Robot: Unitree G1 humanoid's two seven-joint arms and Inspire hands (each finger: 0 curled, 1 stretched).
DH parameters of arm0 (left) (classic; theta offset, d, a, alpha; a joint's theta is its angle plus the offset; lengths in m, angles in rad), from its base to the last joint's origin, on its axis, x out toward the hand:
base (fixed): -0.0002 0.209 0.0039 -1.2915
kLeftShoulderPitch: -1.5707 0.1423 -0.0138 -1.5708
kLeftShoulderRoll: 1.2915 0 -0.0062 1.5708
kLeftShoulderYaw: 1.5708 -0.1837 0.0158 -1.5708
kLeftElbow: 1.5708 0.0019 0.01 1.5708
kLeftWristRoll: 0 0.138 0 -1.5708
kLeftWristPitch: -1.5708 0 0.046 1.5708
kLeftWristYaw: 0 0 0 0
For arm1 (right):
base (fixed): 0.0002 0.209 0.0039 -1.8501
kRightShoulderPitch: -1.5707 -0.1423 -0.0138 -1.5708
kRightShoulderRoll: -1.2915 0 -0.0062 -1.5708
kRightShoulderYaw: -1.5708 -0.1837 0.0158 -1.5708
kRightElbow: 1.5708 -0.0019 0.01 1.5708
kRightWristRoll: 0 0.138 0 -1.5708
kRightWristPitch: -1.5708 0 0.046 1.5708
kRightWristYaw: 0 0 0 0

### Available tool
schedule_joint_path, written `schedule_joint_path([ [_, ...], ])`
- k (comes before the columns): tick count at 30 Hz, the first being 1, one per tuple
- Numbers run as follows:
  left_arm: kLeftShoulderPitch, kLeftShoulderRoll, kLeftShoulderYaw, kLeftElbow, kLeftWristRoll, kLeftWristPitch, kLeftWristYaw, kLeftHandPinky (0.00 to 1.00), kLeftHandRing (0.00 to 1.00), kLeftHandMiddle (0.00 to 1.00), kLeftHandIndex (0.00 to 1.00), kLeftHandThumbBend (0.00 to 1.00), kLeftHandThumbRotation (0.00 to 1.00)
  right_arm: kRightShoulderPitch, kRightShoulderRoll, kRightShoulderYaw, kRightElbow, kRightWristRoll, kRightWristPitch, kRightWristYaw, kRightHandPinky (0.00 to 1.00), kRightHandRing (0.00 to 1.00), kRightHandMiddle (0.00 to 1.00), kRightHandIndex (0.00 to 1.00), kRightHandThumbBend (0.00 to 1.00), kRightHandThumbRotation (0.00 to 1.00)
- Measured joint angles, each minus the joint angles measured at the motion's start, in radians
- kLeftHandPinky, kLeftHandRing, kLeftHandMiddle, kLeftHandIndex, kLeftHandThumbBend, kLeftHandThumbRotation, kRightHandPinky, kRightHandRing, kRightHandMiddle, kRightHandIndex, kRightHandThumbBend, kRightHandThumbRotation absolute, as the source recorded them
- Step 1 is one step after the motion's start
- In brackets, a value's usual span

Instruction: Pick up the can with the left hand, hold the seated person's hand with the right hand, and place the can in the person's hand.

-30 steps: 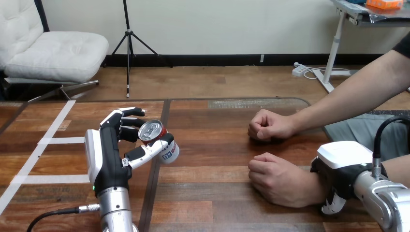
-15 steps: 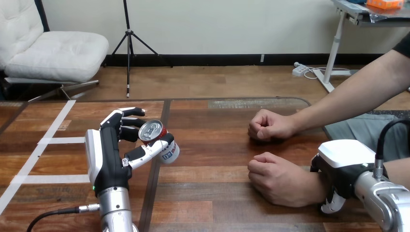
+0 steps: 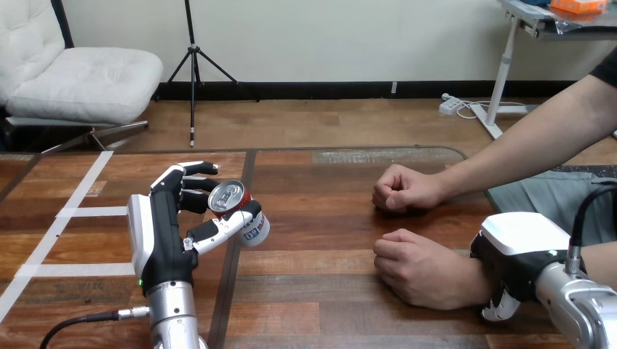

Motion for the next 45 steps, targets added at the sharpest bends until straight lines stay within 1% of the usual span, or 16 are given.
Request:
schedule_joint_path([
  [9,0.0,0.003,0.0,0.0,0.0,0.0,-0.004,0.46,0.44,0.47,0.57,0.71,0.0,0.013,-0.001,-0.001,0.013,0.009,-0.026,-0.071,0.17,0.28,0.39,0.44,0.86,0.0],
  [18,0.0,0.008,0.0,0.0,0.0,0.0,-0.005,0.46,0.44,0.47,0.57,0.72,0.0,0.033,-0.001,-0.016,0.018,0.036,-0.044,-0.123,0.17,0.27,0.38,0.43,0.85,0.0],
  [24,0.0,0.012,0.0,0.0,-0.001,0.0,-0.007,0.45,0.44,0.47,0.57,0.72,0.0,0.046,-0.002,-0.024,0.019,0.047,-0.053,-0.149,0.2,0.3,0.4,0.43,0.83,0.0],
  [27,0.0,0.012,0.0,0.0,-0.001,0.0,-0.008,0.44,0.44,0.47,0.57,0.72,0.0,0.053,-0.002,-0.028,0.019,0.049,-0.059,-0.162,0.2,0.29,0.39,0.43,0.84,0.0],
  [28,0.0,0.012,0.0,0.0,-0.001,0.0,-0.007,0.45,0.44,0.47,0.57,0.72,0.0,0.055,-0.003,-0.029,0.019,0.051,-0.062,-0.169,0.18,0.26,0.36,0.42,0.84,0.0],
  [30,0.0,0.012,0.0,0.0,0.0,0.0,-0.007,0.45,0.44,0.47,0.57,0.72,0.0,0.061,-0.003,-0.032,0.019,0.054,-0.069,-0.183,0.16,0.24,0.34,0.41,0.85,0.0],
  [33,0.0,0.012,0.0,0.0,0.001,0.0,-0.007,0.45,0.44,0.47,0.57,0.72,0.0,0.071,-0.003,-0.04,0.017,0.063,-0.08,-0.202,0.15,0.23,0.32,0.4,0.84,0.0],
  [36,0.0,0.012,0.0,0.0,0.001,0.0,-0.007,0.45,0.44,0.47,0.57,0.72,0.0,0.081,-0.004,-0.049,0.007,0.068,-0.085,-0.207,0.13,0.22,0.32,0.4,0.84,0.0],
  [40,0.0,0.012,0.0,0.0,0.003,0.0,-0.007,0.45,0.44,0.47,0.57,0.72,0.0,0.092,-0.007,-0.055,-0.005,0.067,-0.096,-0.218,0.11,0.19,0.29,0.38,0.8,0.0],
  [45,0.0,0.012,0.0,0.0,0.004,0.0,-0.007,0.45,0.44,0.47,0.57,0.72,0.0,0.108,-0.012,-0.063,-0.024,0.068,-0.109,-0.238,0.07,0.15,0.25,0.38,0.82,0.0],
])
